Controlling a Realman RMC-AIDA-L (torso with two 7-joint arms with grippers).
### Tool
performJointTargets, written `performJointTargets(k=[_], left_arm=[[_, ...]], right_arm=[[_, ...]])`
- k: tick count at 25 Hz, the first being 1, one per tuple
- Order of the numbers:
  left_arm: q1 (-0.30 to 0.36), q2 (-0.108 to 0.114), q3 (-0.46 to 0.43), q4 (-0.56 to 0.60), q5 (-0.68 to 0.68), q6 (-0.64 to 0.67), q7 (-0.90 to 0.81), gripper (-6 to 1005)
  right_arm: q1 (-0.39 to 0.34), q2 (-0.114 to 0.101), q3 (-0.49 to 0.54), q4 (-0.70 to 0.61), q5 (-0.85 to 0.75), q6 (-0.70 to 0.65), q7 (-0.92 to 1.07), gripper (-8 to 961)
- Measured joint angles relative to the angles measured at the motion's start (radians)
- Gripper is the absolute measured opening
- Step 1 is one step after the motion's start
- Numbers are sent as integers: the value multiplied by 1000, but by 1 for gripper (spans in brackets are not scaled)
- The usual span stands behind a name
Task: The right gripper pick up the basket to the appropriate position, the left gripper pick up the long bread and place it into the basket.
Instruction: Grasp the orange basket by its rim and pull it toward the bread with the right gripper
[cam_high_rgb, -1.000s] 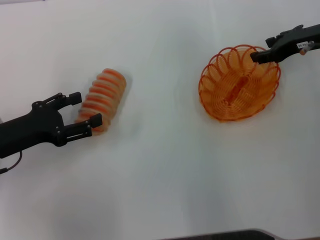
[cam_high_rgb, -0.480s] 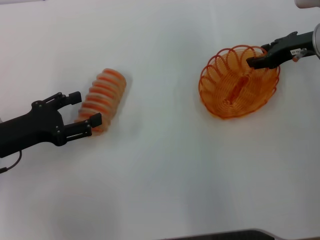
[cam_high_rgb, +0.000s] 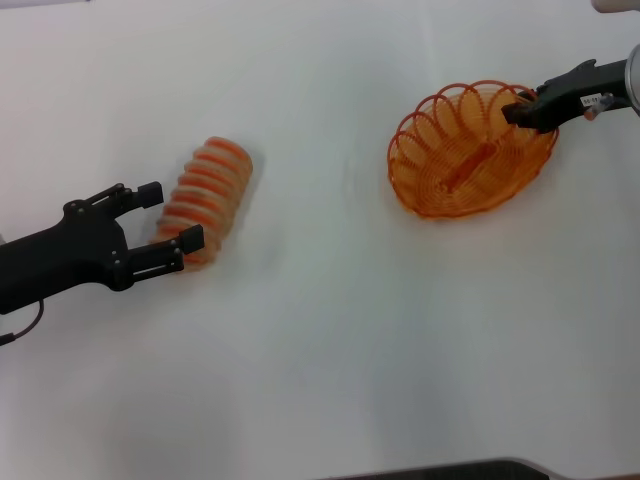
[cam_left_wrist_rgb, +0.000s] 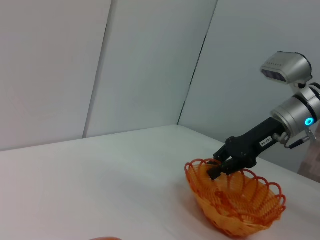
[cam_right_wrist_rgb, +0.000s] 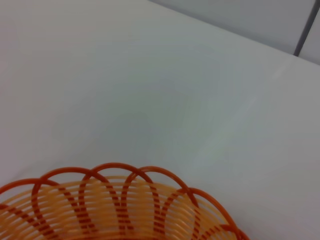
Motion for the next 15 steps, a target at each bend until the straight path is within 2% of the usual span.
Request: performJointTargets(k=[8, 11, 15], left_arm=[[-1, 0, 0, 0, 0, -3, -3, 885], [-1, 0, -6, 1, 0, -4, -3, 885], [-3, -1, -18, 1, 0, -4, -2, 885]], right_arm=[[-13, 2, 11, -52, 68, -63, 17, 183], [-16, -5, 12, -58, 111, -96, 48, 170], [-12, -3, 12, -59, 127, -126, 99, 153]])
